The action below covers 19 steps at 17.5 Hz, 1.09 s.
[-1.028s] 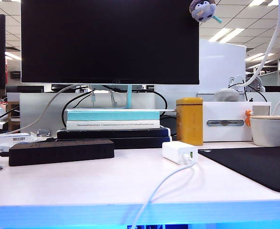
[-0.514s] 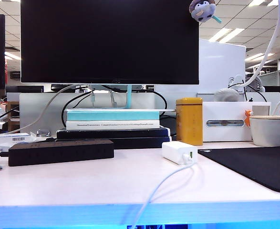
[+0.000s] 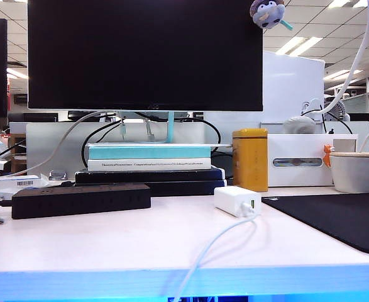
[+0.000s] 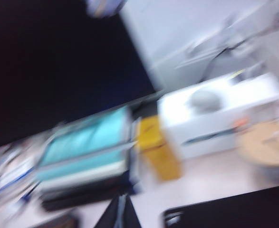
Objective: Plug the white charger into the left socket.
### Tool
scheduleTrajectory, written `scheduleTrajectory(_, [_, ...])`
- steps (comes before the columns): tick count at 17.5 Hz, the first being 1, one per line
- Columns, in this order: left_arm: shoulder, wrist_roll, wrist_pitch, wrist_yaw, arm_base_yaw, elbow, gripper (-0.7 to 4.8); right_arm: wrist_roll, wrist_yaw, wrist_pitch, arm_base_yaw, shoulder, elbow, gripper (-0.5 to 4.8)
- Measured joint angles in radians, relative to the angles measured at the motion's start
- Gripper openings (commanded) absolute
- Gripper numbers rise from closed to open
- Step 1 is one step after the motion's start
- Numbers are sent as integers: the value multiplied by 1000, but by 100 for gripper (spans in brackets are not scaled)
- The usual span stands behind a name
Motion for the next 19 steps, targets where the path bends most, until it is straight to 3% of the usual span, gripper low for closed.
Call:
scheduleTrajectory(3, [74,3,-76,211,0,82,-6,-1,-92,2,20,217,134,-6])
scheduleTrajectory(8, [70,-18,-60,235,0,96,-6,-15,-94,5,234,421,230,-6])
scheduleTrajectory(9, [71,-21,-60,235,0,96,-6,-17,-57,-19,310,463,230,-6])
scheduleTrajectory(13, [70,-25,-46,278,0,97,-6,-93,149,-196,440,590,231,-6])
scheduleTrajectory(16, [70,-42,-32,279,0,97,-6,-153,176,-210,472,686,234,-5])
scheduleTrajectory(17, [70,-43,-21,278,0,97,-6,-153,179,-211,472,724,234,14])
scheduleTrajectory(18, [70,-44,-16,279,0,97,-6,-154,178,-218,472,770,234,103])
scheduleTrajectory(19, [70,-44,-16,280,0,97,-6,-156,175,-221,472,802,233,348])
